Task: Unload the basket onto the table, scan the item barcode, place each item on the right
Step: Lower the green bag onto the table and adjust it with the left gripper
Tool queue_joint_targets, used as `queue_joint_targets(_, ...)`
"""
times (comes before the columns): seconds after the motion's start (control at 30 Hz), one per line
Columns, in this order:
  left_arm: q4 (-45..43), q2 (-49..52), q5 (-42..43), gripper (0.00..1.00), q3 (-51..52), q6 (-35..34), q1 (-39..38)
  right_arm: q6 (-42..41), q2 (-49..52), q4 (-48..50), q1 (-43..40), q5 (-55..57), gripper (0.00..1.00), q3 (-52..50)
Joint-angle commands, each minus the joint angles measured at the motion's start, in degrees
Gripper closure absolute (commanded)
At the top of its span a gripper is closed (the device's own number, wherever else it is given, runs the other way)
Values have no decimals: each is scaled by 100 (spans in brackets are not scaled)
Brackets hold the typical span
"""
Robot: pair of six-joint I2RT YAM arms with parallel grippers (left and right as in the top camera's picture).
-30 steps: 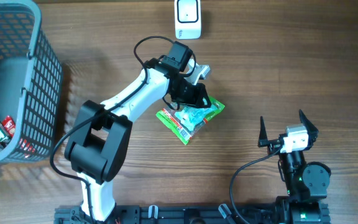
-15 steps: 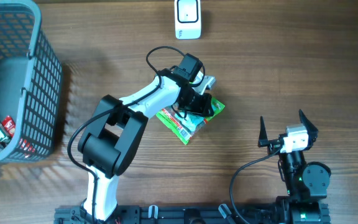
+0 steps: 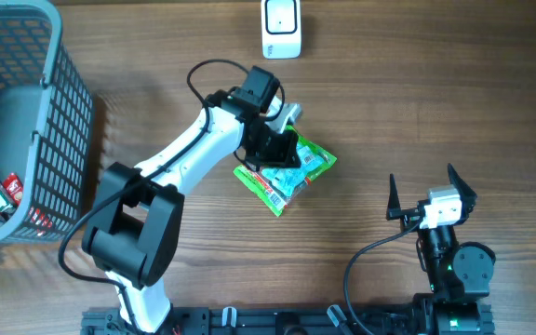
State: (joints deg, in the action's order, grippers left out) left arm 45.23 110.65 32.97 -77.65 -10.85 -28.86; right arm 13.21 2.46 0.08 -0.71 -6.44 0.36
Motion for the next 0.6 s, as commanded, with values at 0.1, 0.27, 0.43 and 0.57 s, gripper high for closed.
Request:
queue_joint_targets(0.1,-455,260,-352,94,815,7,-26,28,-2,31,-22,-87,0,-4)
queue_joint_targets(0.27,-533,-103,-87,93,514,-166,74,28,-2,31,-22,-87,0,-4)
queue_joint_targets(0.43,-468,-975,-710,86,240,-164,210,28,-2,31,-22,-87,0,-4)
queue_joint_targets(0.57,-50,-1047,-1978,87,256,-210,459,31,-2,31,-22,-87,0,-4)
